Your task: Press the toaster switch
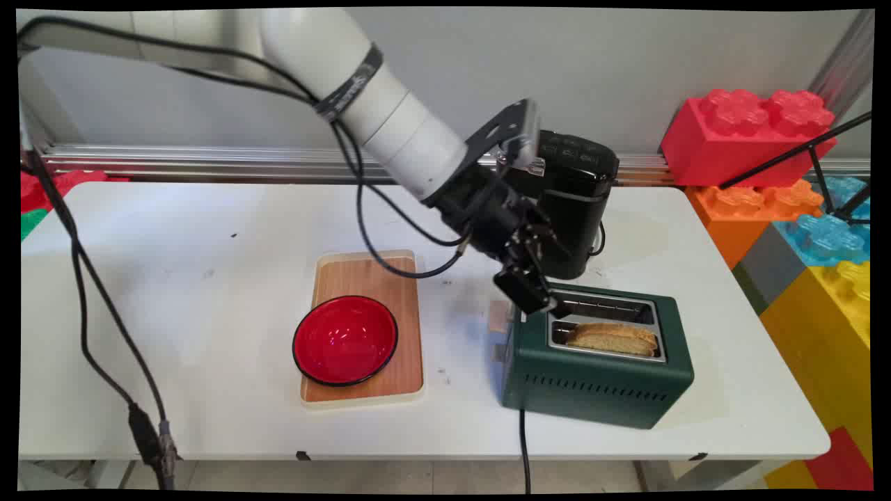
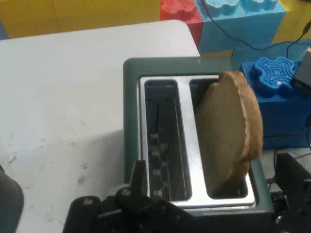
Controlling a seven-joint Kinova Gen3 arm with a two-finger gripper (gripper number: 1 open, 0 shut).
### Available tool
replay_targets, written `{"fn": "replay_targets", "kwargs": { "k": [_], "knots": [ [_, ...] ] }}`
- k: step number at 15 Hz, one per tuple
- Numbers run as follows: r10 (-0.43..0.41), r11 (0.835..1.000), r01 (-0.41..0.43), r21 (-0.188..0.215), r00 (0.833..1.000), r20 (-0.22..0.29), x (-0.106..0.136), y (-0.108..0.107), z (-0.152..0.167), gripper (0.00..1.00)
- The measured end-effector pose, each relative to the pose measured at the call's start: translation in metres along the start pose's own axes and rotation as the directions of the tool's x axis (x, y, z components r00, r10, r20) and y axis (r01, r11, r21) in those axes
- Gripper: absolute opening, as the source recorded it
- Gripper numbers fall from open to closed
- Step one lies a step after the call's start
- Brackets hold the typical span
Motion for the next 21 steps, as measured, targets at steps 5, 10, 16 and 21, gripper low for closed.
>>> {"fn": "replay_targets", "kwargs": {
  "k": [5,10,16,21],
  "knots": [
    [-0.035,0.999,0.035,-0.009,0.998,-0.053,-0.040,0.004,-0.007,1.00],
    [-0.061,0.998,0.060,-0.014,0.994,-0.088,-0.071,0.006,-0.009,1.00],
    [-0.080,0.997,0.078,-0.019,0.990,-0.113,-0.094,0.004,-0.012,0.00],
    [-0.093,0.996,0.091,-0.025,0.987,-0.131,-0.104,0.003,-0.011,0.00]
  ]
}}
